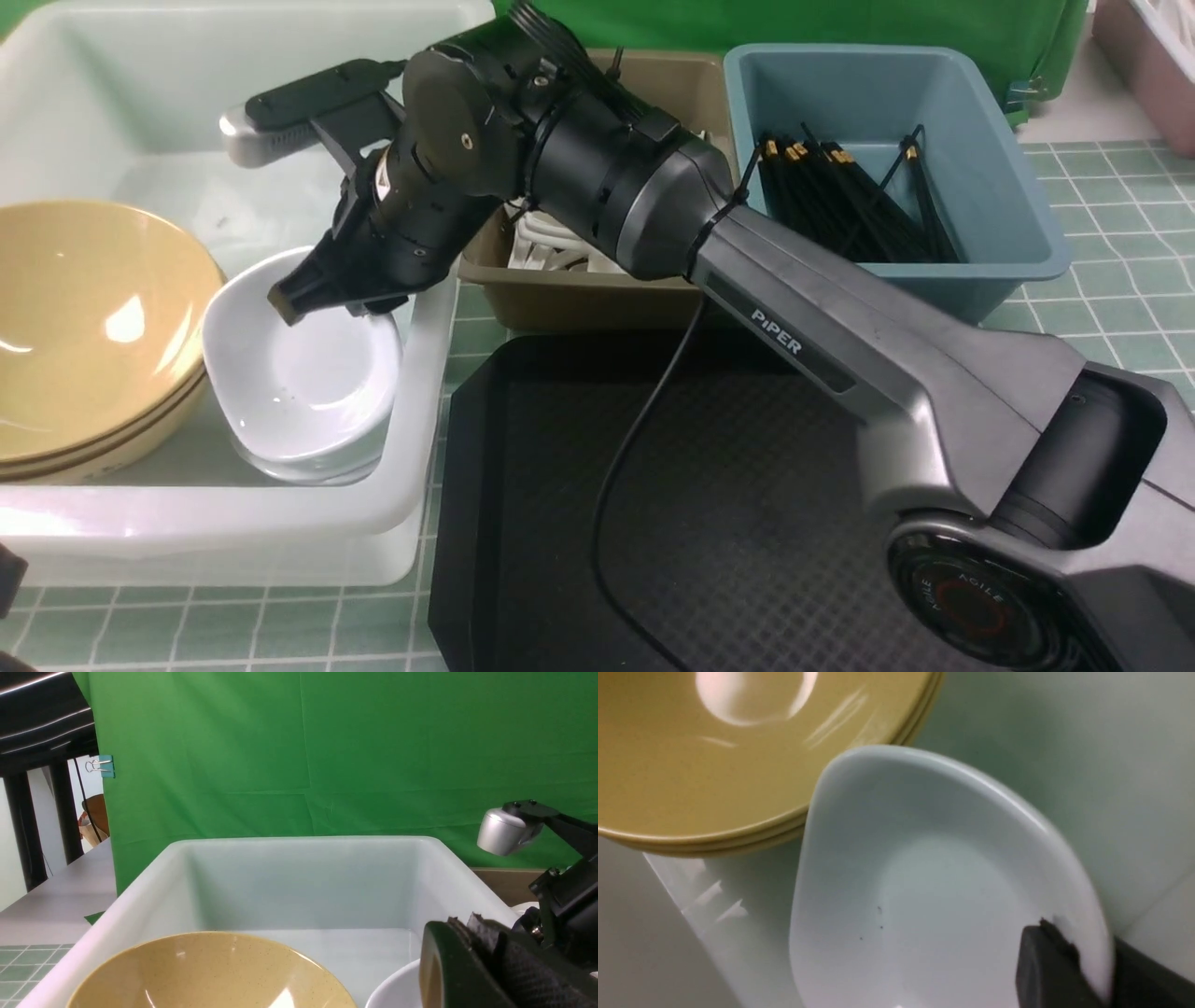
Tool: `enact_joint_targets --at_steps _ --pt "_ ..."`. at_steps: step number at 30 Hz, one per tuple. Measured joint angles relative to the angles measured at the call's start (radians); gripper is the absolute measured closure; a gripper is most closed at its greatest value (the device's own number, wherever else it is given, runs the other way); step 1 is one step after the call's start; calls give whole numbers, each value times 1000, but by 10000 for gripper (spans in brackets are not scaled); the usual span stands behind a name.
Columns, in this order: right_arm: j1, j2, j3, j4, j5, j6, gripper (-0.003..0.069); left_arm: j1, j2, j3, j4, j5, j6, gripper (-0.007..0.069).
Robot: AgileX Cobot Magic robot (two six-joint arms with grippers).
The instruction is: On blue table put chopsticks spoon bowls plates into blue grey white boxes.
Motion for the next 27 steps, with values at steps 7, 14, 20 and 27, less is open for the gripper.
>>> enact_joint_targets --at_steps 7,14,20,27 --pt "7 8 0 15 -54 38 319 0 0 0 0 -1 -1 622" --pt "9 8 -24 12 -21 38 251 0 0 0 0 -4 -1 622" --pt "-15 -58 -95 -21 164 -21 291 0 0 0 0 -6 -1 622" --pt "-106 -427 2 -33 177 -102 512 0 0 0 0 -11 -1 622"
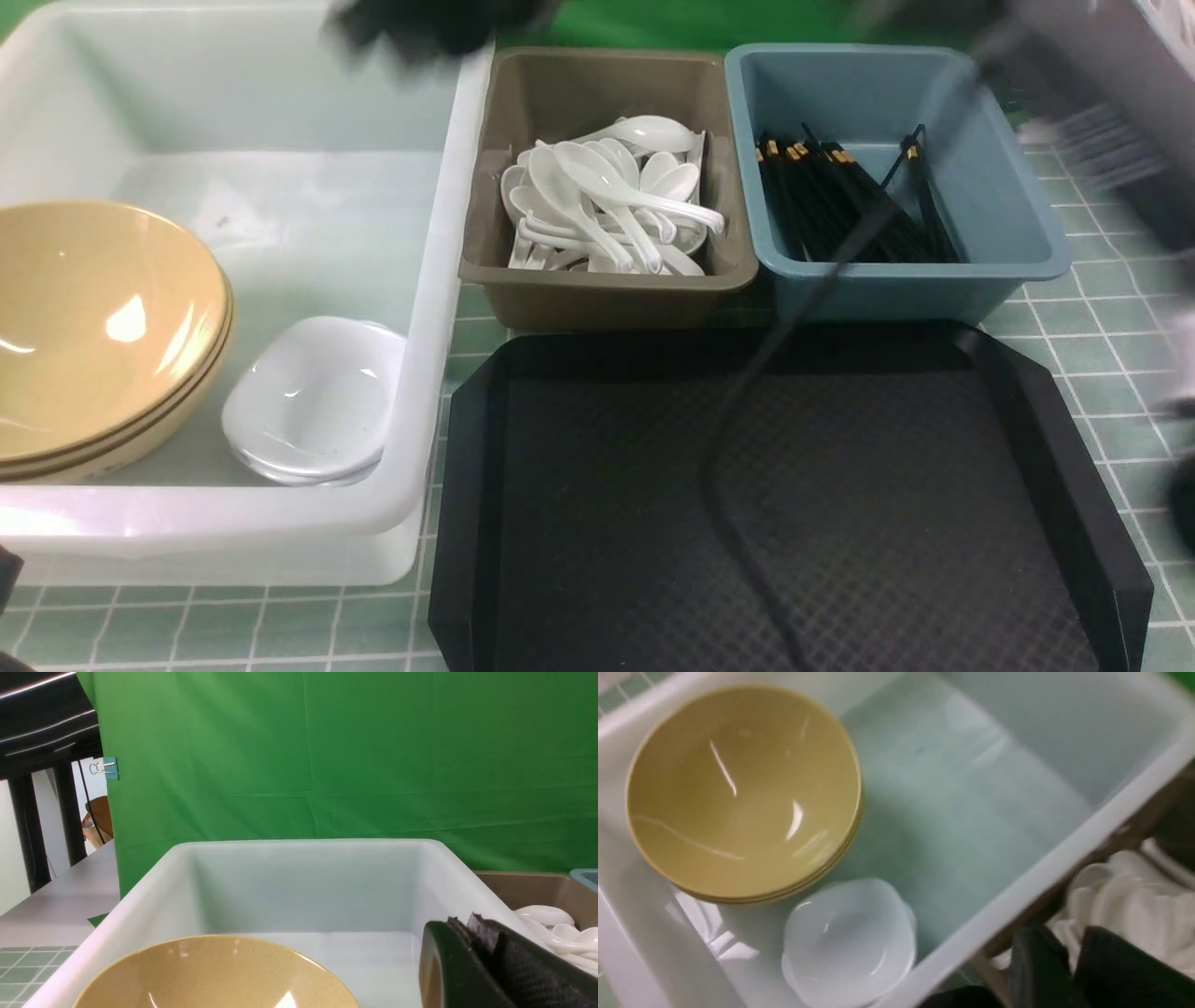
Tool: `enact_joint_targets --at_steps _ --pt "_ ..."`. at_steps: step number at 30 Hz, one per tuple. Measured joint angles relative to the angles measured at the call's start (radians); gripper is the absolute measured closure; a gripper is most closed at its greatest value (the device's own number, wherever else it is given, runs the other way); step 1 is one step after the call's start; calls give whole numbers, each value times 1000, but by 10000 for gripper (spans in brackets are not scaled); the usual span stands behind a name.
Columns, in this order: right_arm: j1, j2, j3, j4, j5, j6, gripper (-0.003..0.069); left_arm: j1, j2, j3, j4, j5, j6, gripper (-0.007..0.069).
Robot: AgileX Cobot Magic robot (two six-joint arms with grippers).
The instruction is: On blue table put chopsticks spoon bowls plates into blue grey white boxes.
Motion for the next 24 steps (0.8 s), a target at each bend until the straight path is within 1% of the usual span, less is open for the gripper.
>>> enact_joint_targets --at_steps 1,2,3,4,5,6,7,8,9,13,15,16,18,21,22,23,24 --pt "-18 -69 52 -3 0 -20 547 0 0 0 0 -1 0 622" --pt "-25 -96 75 -5 0 -27 554 0 0 0 0 -3 0 622" --pt "-48 -193 169 -24 -1 -48 601 0 0 0 0 -7 0 622" --pt "-61 -262 246 -49 0 -55 617 0 0 0 0 -11 0 622" --pt "-64 -290 262 -56 0 -58 618 0 0 0 0 -12 0 622" --pt "-80 -403 419 -131 2 -70 623 0 0 0 0 -17 0 622" --pt "-81 -417 419 -131 3 -71 623 0 0 0 0 -17 0 622" --pt "-92 -559 608 -231 3 -73 623 0 -6 0 0 -18 1 622" --pt "-92 -573 627 -240 3 -73 623 0 -7 0 0 -19 2 622" --pt "-128 -825 991 -394 -27 -55 623 0 -10 0 0 -19 2 622" --pt "-168 -1044 1299 -446 -163 -10 623 0 -10 0 0 -7 2 622" --pt "-171 -1060 1299 -446 -177 -10 623 0 -10 0 0 -4 2 622" --pt "-187 -1265 1599 -454 -408 38 623 0 -10 0 0 17 2 622" --pt "-191 -1447 1917 -454 -736 115 623 0 -10 0 0 74 2 622" --pt "-193 -1493 1999 -454 -831 152 623 0 -10 0 0 102 2 622" --pt "-193 -1546 2107 -455 -965 218 623 0 -10 0 0 125 2 622" --pt "-193 -1578 2194 -457 -1063 278 623 0 -10 0 0 159 2 622"
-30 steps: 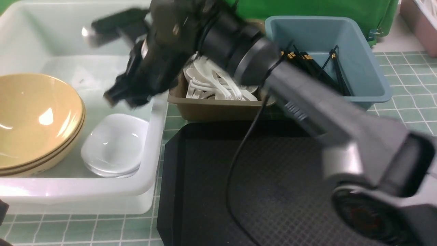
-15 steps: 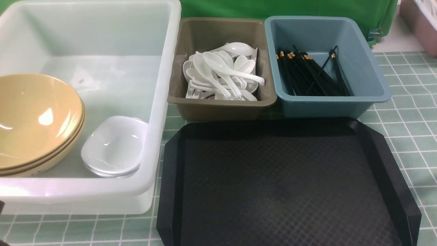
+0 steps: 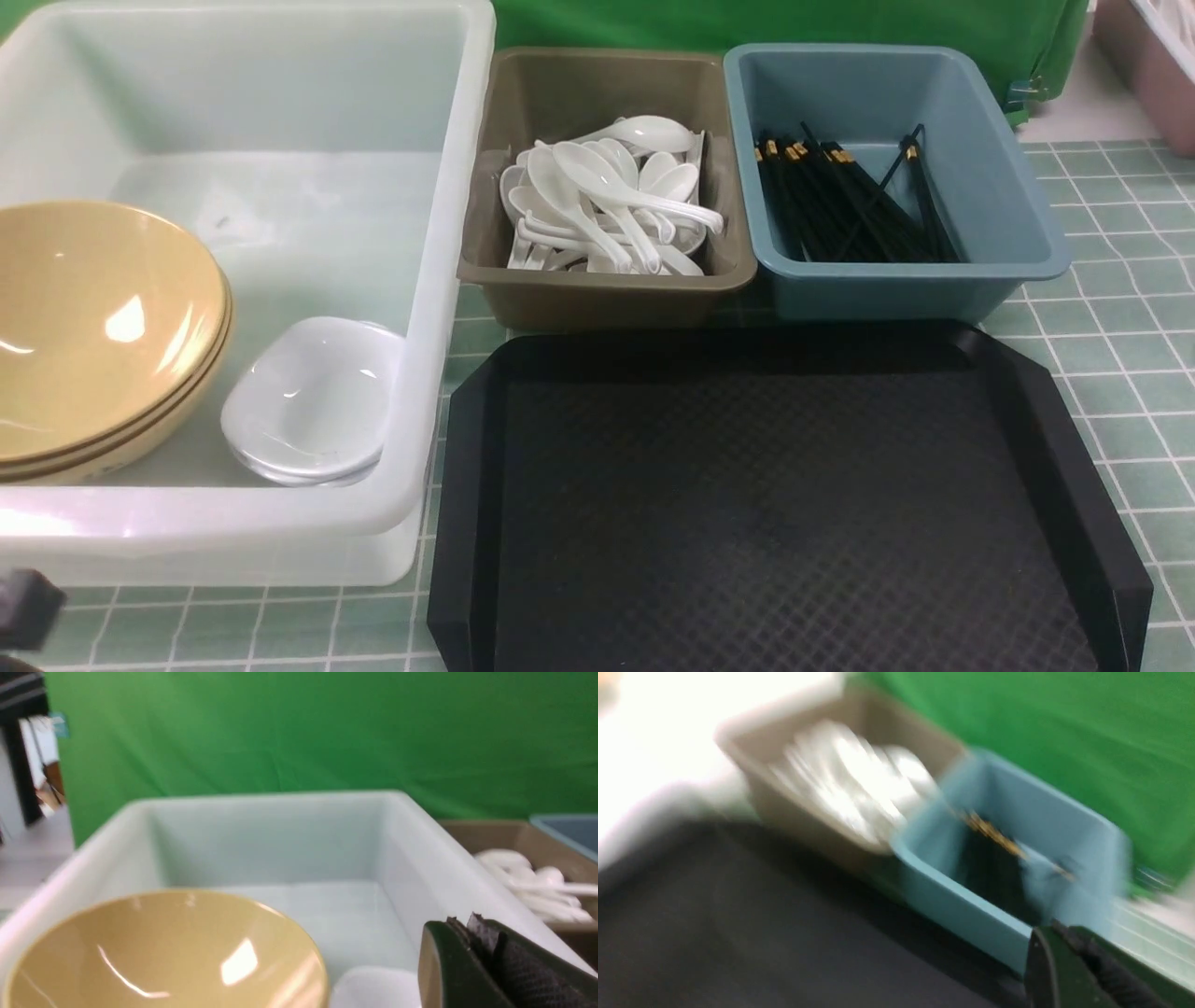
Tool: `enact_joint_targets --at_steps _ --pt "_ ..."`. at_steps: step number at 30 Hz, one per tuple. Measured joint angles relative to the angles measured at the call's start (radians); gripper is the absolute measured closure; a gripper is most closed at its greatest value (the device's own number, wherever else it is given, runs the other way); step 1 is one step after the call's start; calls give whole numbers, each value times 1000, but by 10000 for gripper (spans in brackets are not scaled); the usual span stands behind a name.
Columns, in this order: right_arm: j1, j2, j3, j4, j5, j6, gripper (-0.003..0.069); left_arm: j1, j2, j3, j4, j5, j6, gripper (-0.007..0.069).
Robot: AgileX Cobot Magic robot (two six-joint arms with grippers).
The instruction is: On blue table put chopsticks spoon bowls plates into blue grey white boxes.
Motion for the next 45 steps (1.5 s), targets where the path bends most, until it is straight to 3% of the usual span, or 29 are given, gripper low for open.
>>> enact_joint_targets --at_steps 5,25,33,38,39,42,45 --pt "0 -21 139 -11 -192 96 622 0 0 0 3 100 0 622" --pt "-5 -39 156 -12 -198 91 613 0 0 0 16 343 -2 622" --pt "-239 -371 286 9 -231 40 613 0 0 0 18 404 -1 622" --pt "-527 -487 413 280 -320 -117 613 0 0 0 18 411 -1 622" --pt "-537 -488 419 293 -320 -121 613 0 0 0 18 413 -1 622" --pt "-644 -490 430 351 -250 -155 613 0 0 0 19 424 -1 622" --pt "-676 -490 431 368 -9 -165 613 0 0 0 19 426 -1 622"
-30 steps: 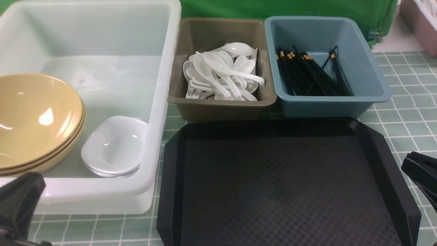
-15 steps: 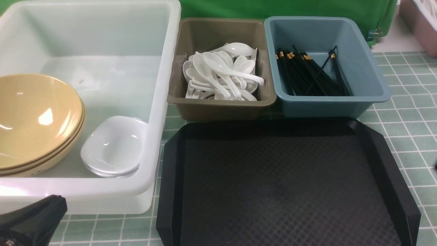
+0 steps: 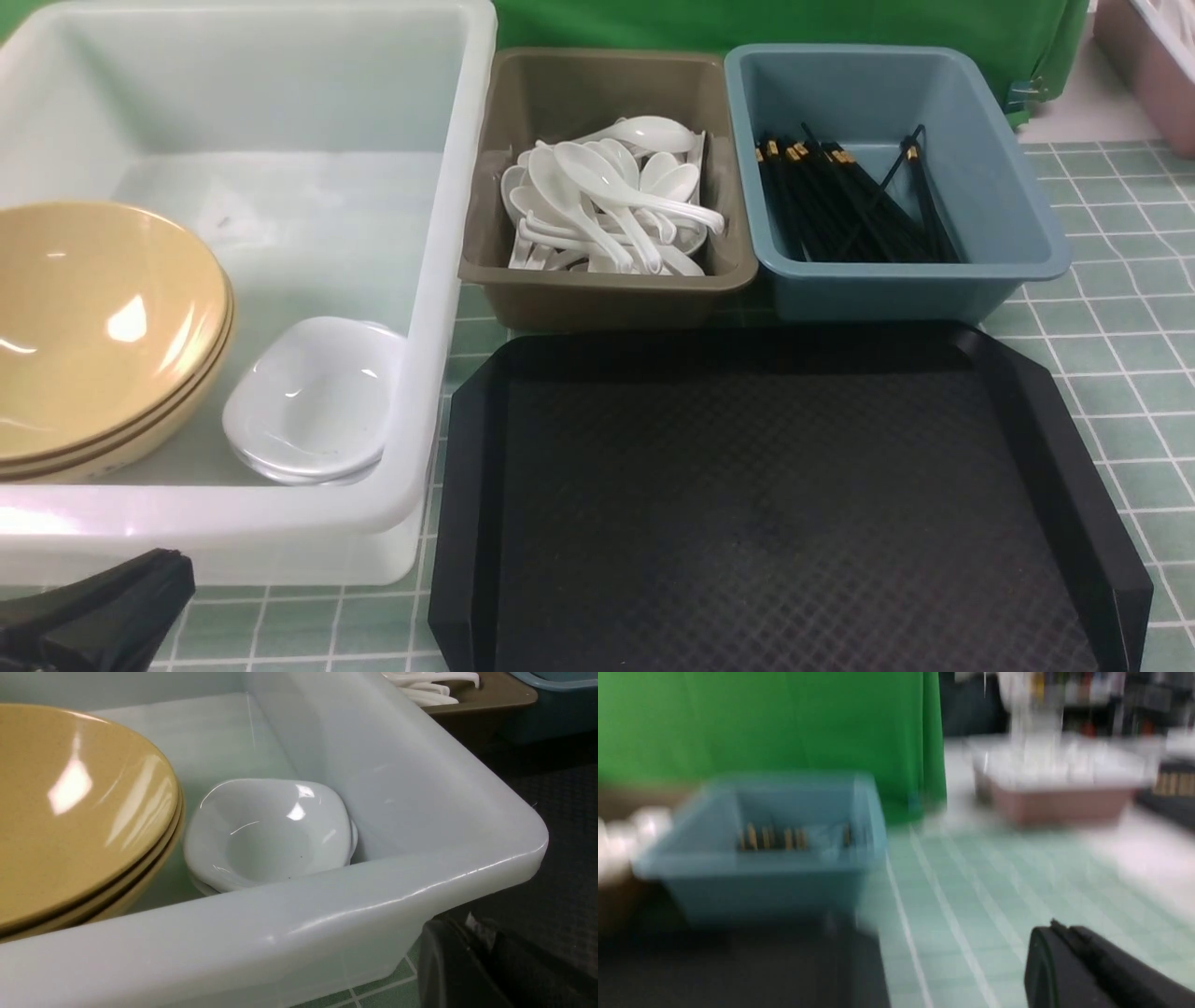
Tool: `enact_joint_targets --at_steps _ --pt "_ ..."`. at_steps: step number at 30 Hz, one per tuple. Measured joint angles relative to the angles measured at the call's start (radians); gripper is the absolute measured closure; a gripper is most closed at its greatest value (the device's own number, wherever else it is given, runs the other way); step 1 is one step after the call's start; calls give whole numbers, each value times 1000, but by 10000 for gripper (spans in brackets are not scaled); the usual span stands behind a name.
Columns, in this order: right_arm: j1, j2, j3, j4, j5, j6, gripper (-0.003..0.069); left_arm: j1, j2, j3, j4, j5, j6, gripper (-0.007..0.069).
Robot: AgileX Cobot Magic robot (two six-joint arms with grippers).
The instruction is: On blue table put chopsticks spoon bowls plates into blue grey white boxes.
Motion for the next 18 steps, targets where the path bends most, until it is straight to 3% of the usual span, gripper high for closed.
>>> enact_joint_targets --at_steps 4,9,18 --pt "37 0 3 6 114 -15 613 0 0 0 0 0 0 622" --pt "95 0 3 6 118 -38 613 0 0 0 0 3 0 622" --pt "99 0 3 6 118 -45 612 0 0 0 0 17 0 622"
